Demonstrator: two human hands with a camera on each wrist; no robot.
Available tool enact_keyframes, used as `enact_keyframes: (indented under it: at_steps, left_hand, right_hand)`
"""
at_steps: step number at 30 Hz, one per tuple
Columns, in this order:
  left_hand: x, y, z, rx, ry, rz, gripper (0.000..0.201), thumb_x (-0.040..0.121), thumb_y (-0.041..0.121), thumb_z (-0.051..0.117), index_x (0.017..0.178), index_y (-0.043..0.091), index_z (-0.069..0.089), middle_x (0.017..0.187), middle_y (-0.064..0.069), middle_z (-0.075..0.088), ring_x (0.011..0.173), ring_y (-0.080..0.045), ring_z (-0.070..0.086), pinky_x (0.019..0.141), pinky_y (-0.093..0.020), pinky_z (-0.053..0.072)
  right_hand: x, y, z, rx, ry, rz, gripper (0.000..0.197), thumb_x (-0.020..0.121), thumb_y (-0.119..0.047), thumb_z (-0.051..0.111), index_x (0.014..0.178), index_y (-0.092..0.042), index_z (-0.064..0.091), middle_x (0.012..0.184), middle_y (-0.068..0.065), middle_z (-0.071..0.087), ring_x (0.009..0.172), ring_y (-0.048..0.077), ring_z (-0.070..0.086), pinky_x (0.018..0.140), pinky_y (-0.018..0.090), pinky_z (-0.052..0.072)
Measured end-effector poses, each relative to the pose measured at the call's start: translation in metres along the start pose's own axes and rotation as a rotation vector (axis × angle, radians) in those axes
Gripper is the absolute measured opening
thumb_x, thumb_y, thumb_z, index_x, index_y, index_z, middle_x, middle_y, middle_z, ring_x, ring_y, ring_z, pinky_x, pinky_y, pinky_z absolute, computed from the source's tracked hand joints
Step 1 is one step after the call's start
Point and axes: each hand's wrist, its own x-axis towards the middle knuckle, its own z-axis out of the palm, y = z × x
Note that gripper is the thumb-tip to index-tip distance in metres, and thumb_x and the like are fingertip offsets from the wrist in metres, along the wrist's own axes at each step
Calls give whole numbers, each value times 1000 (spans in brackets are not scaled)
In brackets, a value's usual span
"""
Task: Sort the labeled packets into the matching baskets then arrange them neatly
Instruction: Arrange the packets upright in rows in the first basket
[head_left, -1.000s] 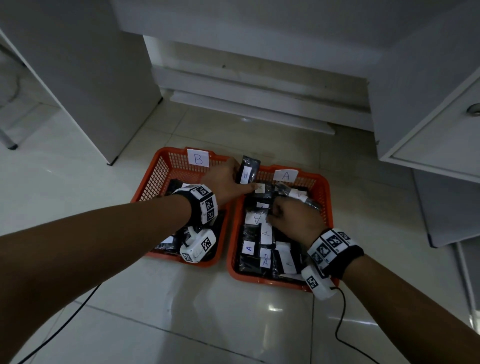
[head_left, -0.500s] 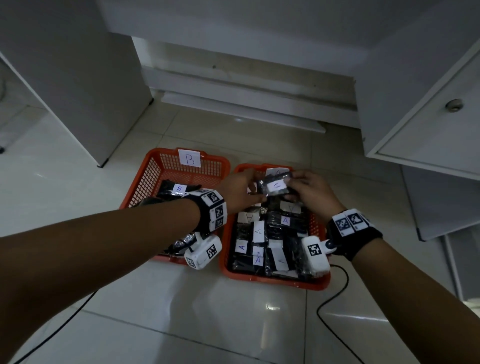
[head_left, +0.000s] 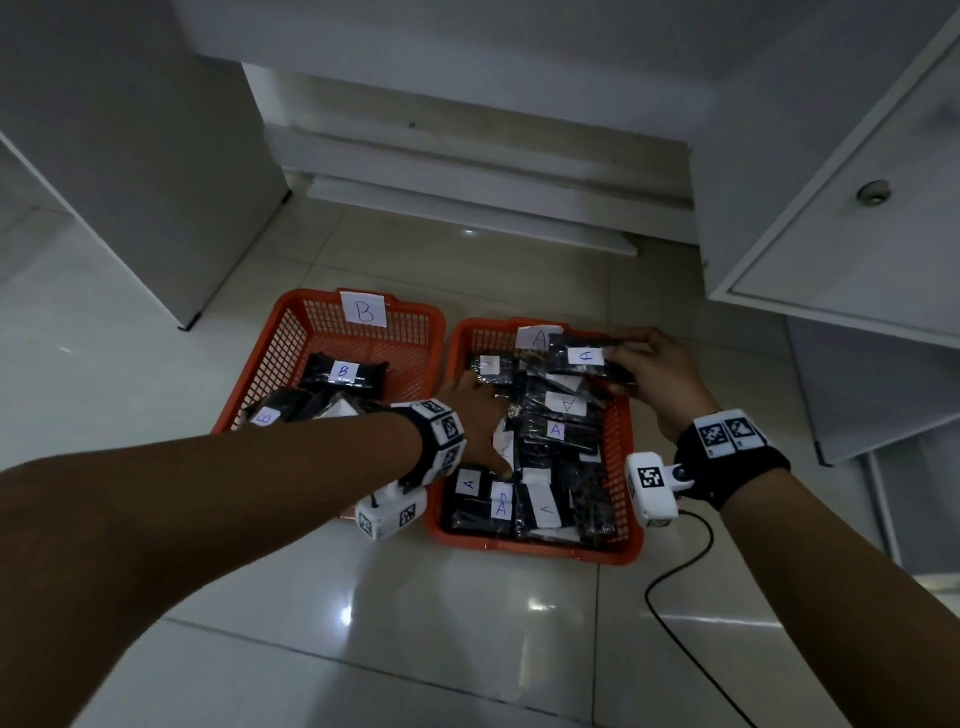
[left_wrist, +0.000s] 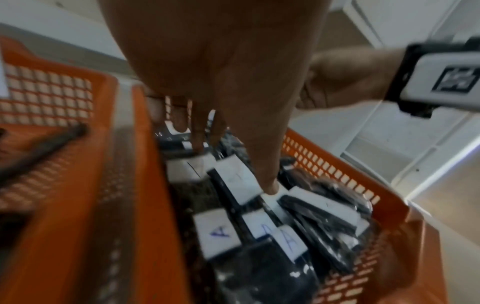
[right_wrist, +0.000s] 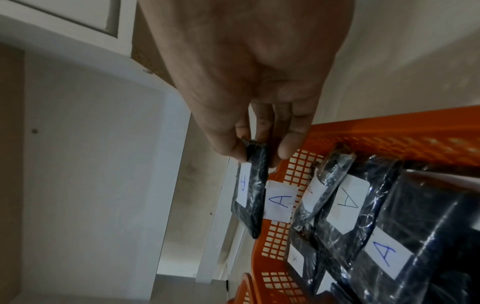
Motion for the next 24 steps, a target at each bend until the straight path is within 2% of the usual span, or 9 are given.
enact_keyframes:
  at_steps: [2, 7, 9, 11, 14, 18, 20, 22, 24]
  left_hand:
    - [5, 12, 6, 33, -45, -13, 111, 68, 85, 66, 155, 23, 34, 157, -9, 36, 145, -38, 22, 118, -61, 24]
    - [7, 24, 19, 16, 9, 33, 90, 78, 65, 75, 150, 25, 40, 150, -6, 42, 139, -36, 32, 115, -57, 31]
    - [9, 17, 16, -96, 18, 34, 77, 80, 60, 76, 143, 26, 48, 142, -3, 52, 132, -32, 44, 109, -52, 42]
    - [9, 5, 8, -227, 41, 15, 63, 80, 53, 79, 131, 23, 58, 126, 0, 64, 117, -24, 59, 94, -41, 55]
    - [6, -18, -9, -321, 156, -94, 52, 84, 50, 78, 124, 22, 60, 118, 2, 67, 100, -17, 63, 81, -31, 54]
    - [0, -48, -21, -359, 372, -236, 53, 80, 54, 77, 120, 23, 62, 110, 2, 70, 98, -19, 66, 76, -29, 51]
    - [1, -57, -22, -424, 429, -273, 49, 78, 50, 80, 115, 23, 63, 108, 1, 71, 99, -20, 68, 77, -30, 53]
    - [1, -59, -23, -459, 447, -284, 49, 76, 49, 81, 114, 22, 63, 107, 1, 71, 98, -20, 68, 78, -32, 55]
    - [0, -57, -22, -442, 450, -270, 51, 78, 49, 80, 117, 22, 62, 107, 2, 70, 93, -17, 65, 73, -28, 50]
  right_hand:
    - [-4, 0, 2, -21, -48, -16, 24, 93, -12, 76, 115, -14, 67, 104, 8, 79, 87, 22, 77, 70, 30, 62]
    - [-8, 2, -1, -83, -118, -49, 24, 90, -6, 79, 111, -8, 68, 97, 10, 80, 77, 18, 74, 60, 27, 58]
    - [-8, 6, -6, -166, -171, -52, 24, 88, -7, 80, 108, -8, 66, 93, 10, 78, 75, 18, 72, 62, 29, 57]
    - [-12, 11, -10, -256, -226, -24, 21, 88, -5, 80, 103, -8, 65, 90, 10, 76, 72, 18, 70, 62, 29, 57]
    - [-25, 23, -5, -323, -356, 54, 20, 90, -3, 78, 104, -3, 64, 92, 11, 77, 71, 18, 74, 64, 29, 61]
    - [-45, 43, 18, -422, -514, 64, 22, 92, -3, 77, 109, -1, 64, 92, 8, 76, 76, 18, 78, 68, 28, 63]
    - [-47, 55, 30, -423, -487, 38, 20, 92, 1, 75, 109, 0, 64, 92, 14, 73, 80, 21, 77, 71, 33, 66]
    - [-46, 66, 38, -465, -431, -27, 16, 92, 0, 75, 104, -7, 66, 93, 22, 71, 83, 27, 77, 73, 39, 66]
    - [-45, 74, 42, -595, -383, -141, 16, 91, -7, 76, 99, -18, 67, 86, 13, 73, 77, 23, 75, 72, 42, 65]
